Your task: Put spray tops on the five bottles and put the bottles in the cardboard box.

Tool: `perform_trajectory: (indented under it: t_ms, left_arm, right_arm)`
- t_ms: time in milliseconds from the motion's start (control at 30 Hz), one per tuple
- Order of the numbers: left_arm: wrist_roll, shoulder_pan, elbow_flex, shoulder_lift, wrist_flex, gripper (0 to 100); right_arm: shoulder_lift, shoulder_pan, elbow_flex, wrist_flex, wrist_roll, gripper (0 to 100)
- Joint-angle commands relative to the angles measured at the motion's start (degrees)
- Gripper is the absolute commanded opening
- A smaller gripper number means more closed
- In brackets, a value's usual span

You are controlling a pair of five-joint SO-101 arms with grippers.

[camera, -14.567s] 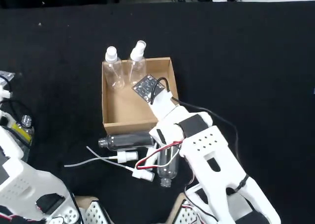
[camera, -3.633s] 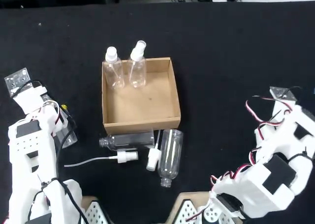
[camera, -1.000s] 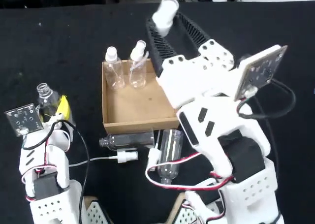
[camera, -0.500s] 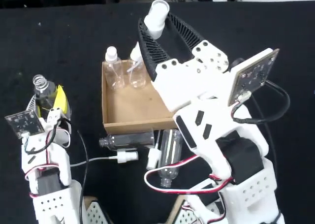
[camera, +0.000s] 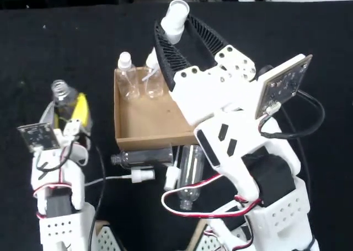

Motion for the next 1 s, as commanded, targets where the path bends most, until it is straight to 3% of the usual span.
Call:
perform_trajectory:
  t_ms: [0,167,433,600,800,967]
  left_arm:
    - [-0.4,7.4,-2.0,-1.0,-2.7,8]
    - [-0.4,12.9,1.5,-0.9,-7.2,8]
    - [-0.7,22.0,1.6,-1.0,-7.3,8]
    - [-0.4,22.7,1.6,-0.9,-7.3,8]
    - [-0.4,23.2,1.6,-0.9,-7.3,8]
    - [-0.4,23.2,1.6,-0.9,-7.3,8]
  right_arm:
    - [-1.7,-3.0,-2.4,-0.4,0.5,1.5]
    - [-1.4,-6.7,0.4,-2.3,0.7,1.5]
    - [-2.0,-6.9,3.9,-6.8,0.7,1.4]
    - [-6.7,-7.9,5.4,-6.9,0.7,1.5]
    - [-6.7,-12.0,6.9,-7.4,7.8,1.1]
    - [-4.3,-12.0,6.8,-7.9,8.7,1.2]
